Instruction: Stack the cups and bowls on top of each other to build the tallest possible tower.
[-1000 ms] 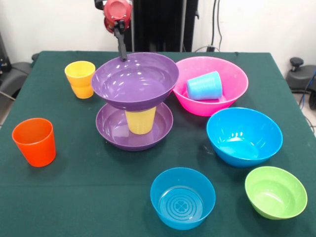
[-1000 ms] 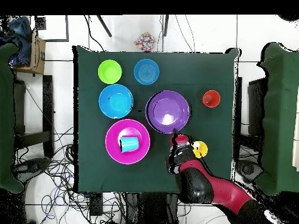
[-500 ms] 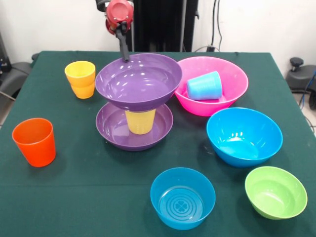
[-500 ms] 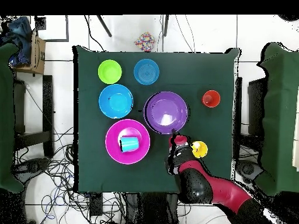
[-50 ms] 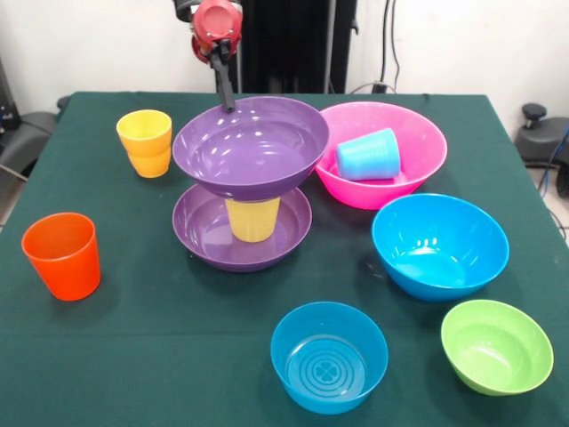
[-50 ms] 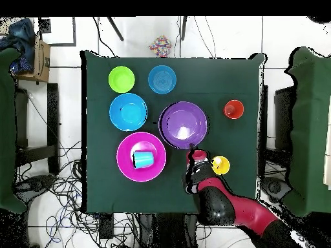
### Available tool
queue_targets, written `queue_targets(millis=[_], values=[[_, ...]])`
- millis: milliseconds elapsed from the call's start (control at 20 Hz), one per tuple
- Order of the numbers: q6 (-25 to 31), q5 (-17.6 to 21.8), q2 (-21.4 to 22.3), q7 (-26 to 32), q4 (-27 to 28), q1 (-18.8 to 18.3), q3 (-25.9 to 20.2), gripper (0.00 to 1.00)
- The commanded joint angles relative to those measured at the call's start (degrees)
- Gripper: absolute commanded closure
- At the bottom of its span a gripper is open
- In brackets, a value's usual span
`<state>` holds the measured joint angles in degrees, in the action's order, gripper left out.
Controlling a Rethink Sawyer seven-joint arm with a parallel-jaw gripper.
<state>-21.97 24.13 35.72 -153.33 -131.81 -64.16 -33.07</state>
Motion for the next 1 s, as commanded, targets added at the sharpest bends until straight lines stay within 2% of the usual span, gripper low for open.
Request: queue_targets(millis=[50,700,750,1000], values=[[3.8,2.3,-0.1,-1.4,5.3,1.0,-0.8,1.0],[5.5,1.0,1.4,-1.3,3.5,2.2,1.7,1.0],[5.5,0.8,1.4,-1.5,3.4,2.3,1.9,0.0],[5.1,0.3,1.5,-2.1,2.9,2.4,1.9,0.0]])
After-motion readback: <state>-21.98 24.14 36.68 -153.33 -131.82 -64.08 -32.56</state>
